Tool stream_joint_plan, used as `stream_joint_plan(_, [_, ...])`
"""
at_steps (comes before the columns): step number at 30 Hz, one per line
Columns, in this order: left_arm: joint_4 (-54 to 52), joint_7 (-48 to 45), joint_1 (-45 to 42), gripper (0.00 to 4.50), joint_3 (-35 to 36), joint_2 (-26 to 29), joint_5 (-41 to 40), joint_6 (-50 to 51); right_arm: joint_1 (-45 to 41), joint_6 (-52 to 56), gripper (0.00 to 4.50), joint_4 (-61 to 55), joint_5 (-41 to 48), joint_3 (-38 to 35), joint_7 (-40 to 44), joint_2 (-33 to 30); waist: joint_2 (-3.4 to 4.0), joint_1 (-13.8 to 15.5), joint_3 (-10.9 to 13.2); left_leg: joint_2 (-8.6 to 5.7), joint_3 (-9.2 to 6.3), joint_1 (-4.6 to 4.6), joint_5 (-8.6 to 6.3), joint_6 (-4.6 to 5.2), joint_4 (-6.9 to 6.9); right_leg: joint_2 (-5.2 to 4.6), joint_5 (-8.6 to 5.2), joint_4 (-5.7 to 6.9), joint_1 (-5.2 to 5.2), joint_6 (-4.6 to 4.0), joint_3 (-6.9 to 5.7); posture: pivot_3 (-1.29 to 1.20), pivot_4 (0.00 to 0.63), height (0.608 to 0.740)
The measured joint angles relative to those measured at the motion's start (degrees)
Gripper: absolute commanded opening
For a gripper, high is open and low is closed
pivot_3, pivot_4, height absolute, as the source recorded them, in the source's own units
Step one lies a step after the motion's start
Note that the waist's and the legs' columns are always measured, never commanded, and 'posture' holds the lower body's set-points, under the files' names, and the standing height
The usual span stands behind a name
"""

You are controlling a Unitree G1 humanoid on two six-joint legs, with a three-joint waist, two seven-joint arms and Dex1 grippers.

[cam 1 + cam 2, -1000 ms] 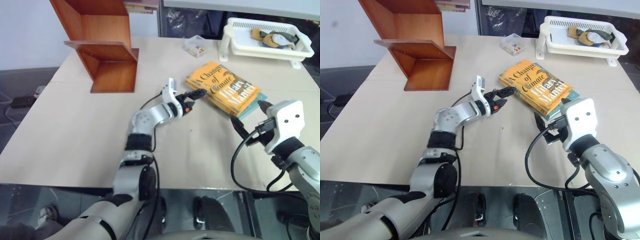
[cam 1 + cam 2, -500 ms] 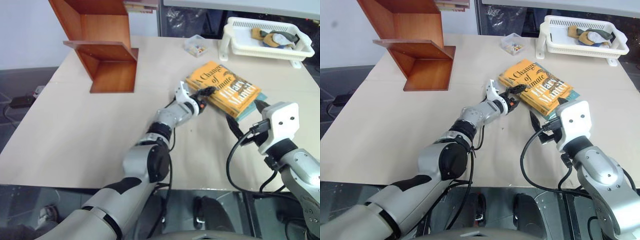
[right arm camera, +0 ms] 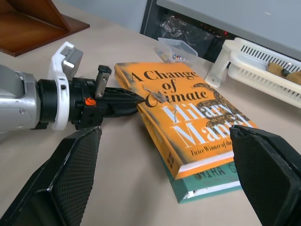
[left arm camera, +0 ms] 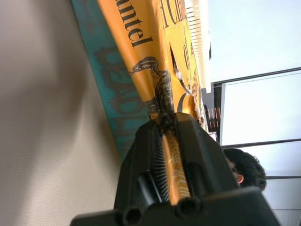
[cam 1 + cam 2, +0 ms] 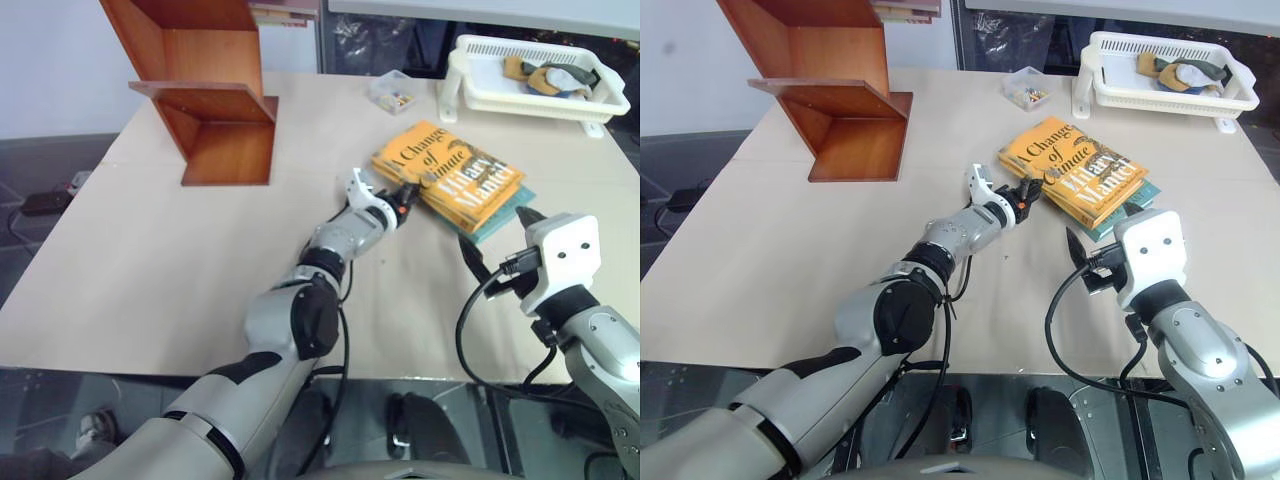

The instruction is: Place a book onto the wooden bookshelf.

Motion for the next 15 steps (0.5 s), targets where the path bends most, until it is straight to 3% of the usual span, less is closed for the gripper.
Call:
stream_joint_plan(10, [-0.8, -0.4, 0.0, 0.0, 0.0, 0.3, 0.5, 4.1, -0.7, -0.3, 4.5, 0.0, 0.1, 0.1, -0.3, 0.0, 0.0, 0.0, 0.0, 0.0, -0.02, -0.01, 0.0, 0.0, 0.0, 0.0, 0.0, 0.0, 0.01, 0.01, -0.01, 0.0, 0.15, 0.74])
stream_joint_plan(15, [-12.2, -1.9, 3.2, 0.0, -3.8, 2.3, 1.1, 14.2, -1.4, 0.4, 4.5, 0.0, 0.1, 0.3, -0.1, 0.1, 0.0, -0.4, 0.0, 0.01, -0.01, 0.0, 0.01, -0.02, -0.02, 0.01, 0.01, 0.02, -0.01, -0.01, 0.02, 0.0, 0.15, 0.74])
